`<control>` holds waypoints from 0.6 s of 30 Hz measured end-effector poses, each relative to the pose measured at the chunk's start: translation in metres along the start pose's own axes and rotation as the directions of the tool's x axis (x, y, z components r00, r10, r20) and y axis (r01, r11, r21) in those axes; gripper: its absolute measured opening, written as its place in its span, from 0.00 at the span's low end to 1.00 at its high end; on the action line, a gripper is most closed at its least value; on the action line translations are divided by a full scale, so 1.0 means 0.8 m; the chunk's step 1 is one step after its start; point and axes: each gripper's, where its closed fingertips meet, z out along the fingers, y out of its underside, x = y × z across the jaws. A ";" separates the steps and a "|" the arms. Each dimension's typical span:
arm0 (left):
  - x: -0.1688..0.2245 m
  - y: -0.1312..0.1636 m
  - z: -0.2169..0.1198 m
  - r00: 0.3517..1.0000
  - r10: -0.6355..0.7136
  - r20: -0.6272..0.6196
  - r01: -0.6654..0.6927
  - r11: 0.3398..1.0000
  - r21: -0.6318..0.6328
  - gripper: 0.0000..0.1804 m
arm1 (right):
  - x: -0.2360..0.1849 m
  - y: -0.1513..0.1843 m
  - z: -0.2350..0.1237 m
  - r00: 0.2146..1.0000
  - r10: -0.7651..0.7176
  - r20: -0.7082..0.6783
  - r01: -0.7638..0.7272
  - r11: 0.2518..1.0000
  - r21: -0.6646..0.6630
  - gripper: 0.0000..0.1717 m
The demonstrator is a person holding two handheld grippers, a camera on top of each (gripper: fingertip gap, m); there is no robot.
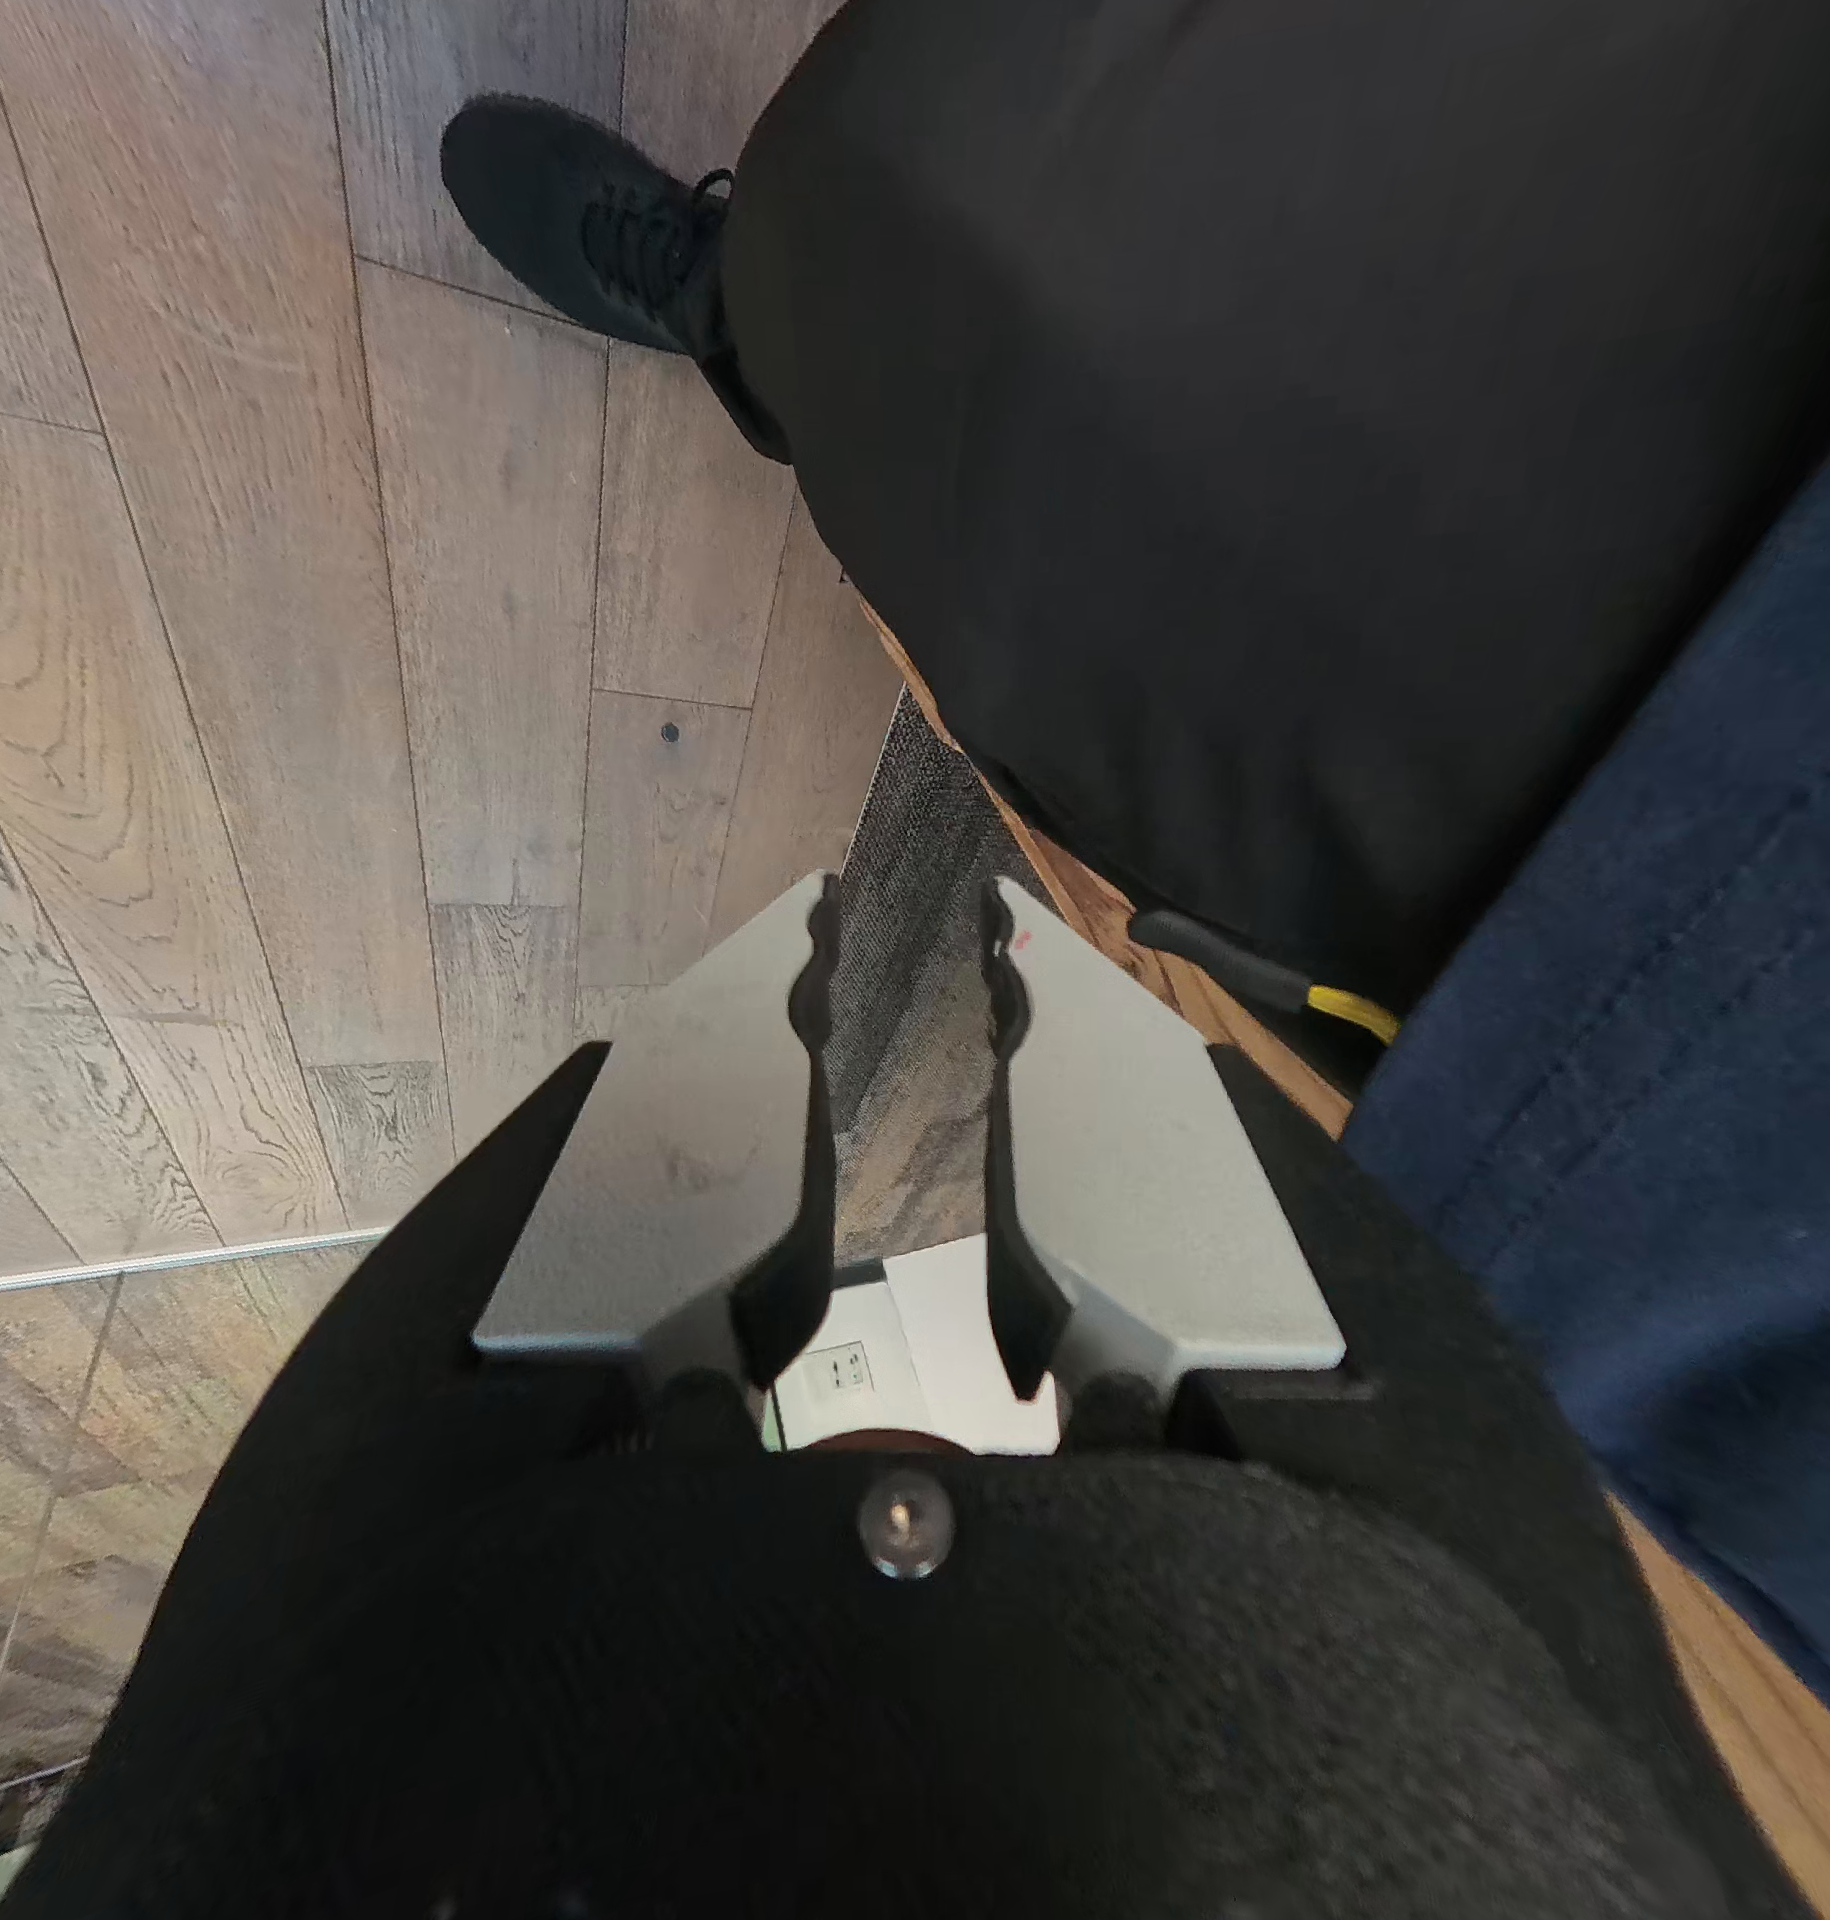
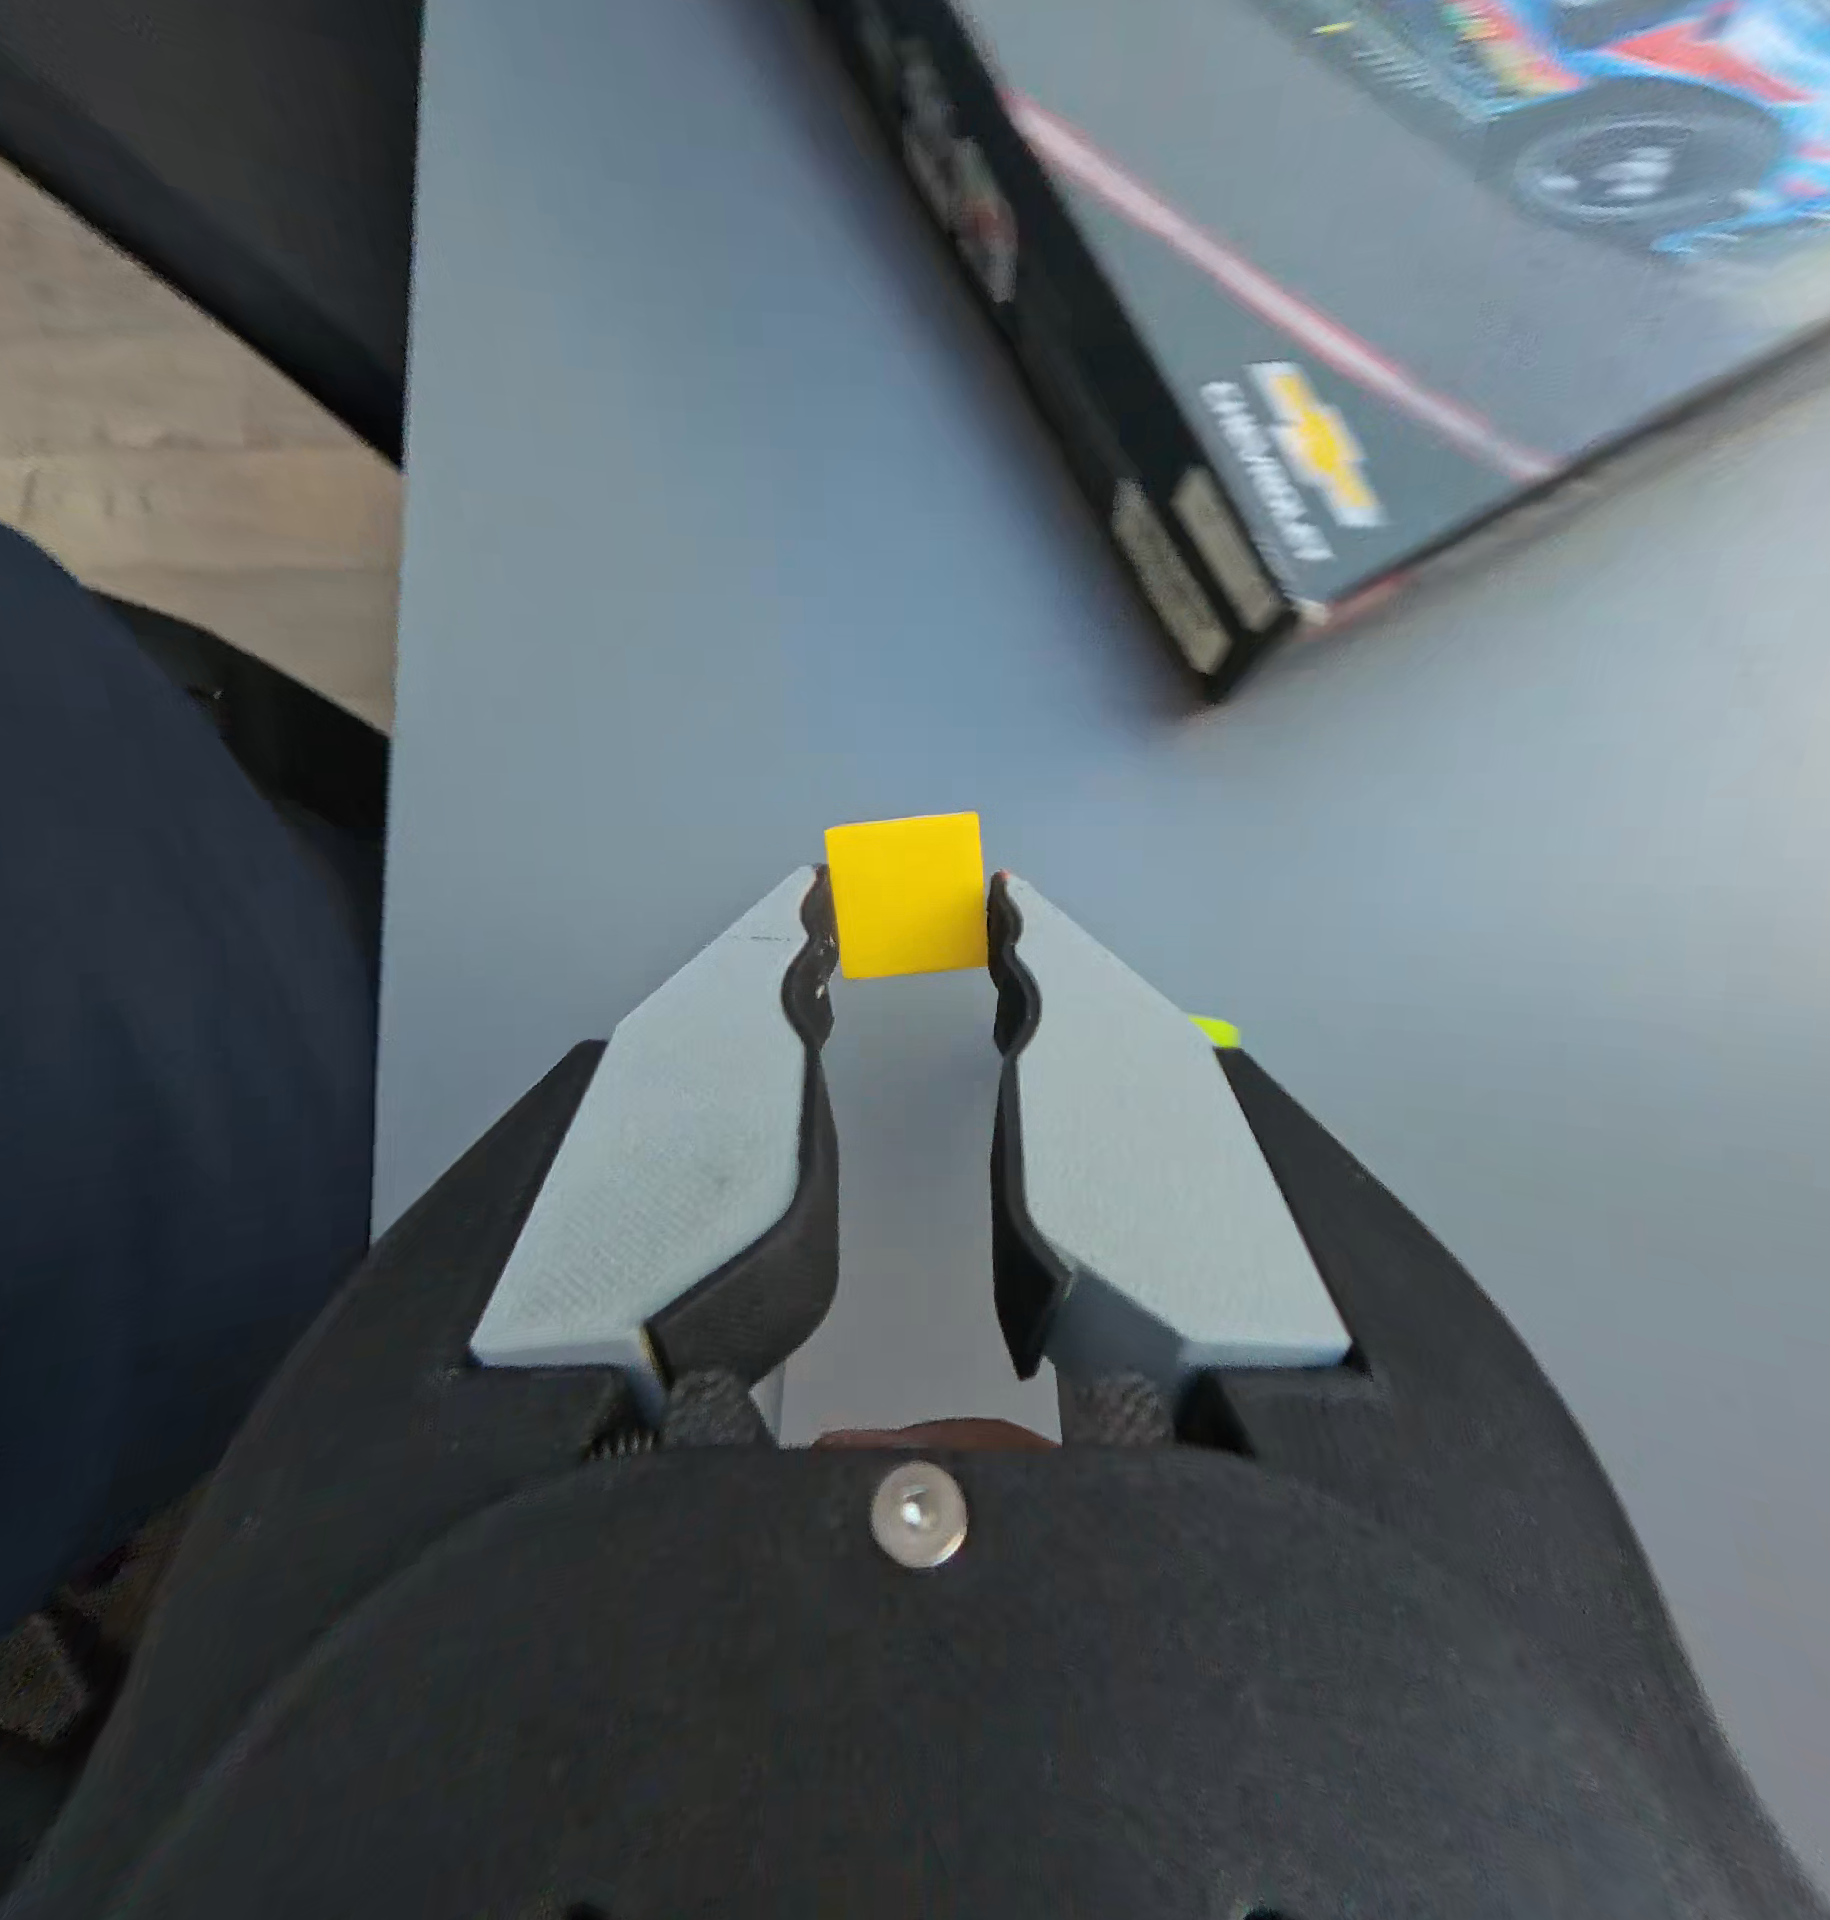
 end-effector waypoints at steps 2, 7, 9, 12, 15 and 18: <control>0.002 0.003 0.003 1.000 -0.001 -0.006 0.001 1.000 -0.009 0.14 | 0.042 0.006 -0.031 0.995 0.074 -0.067 -0.073 0.997 0.011 0.15; 0.005 0.000 0.007 1.000 0.021 -0.009 -0.021 1.000 -0.023 0.14 | 0.080 0.038 -0.034 0.990 0.116 -0.080 -0.122 0.990 -0.077 0.15; 0.005 -0.008 0.003 1.000 0.020 -0.008 -0.021 1.000 -0.007 0.14 | 0.079 0.050 -0.022 0.993 0.081 -0.087 -0.093 0.986 -0.141 0.15; 0.004 -0.016 -0.002 1.000 0.016 -0.002 -0.016 1.000 0.012 0.14 | 0.077 0.062 -0.007 0.993 0.056 -0.104 -0.075 0.978 -0.194 0.16; 0.003 -0.015 -0.003 1.000 0.015 0.001 -0.015 1.000 0.006 0.14 | 0.078 0.067 0.004 0.993 0.039 -0.115 -0.063 0.975 -0.212 0.19; 0.005 -0.010 -0.002 1.000 0.014 0.001 -0.014 1.000 0.000 0.14 | 0.079 0.081 0.016 0.992 0.020 -0.125 -0.052 0.967 -0.251 0.25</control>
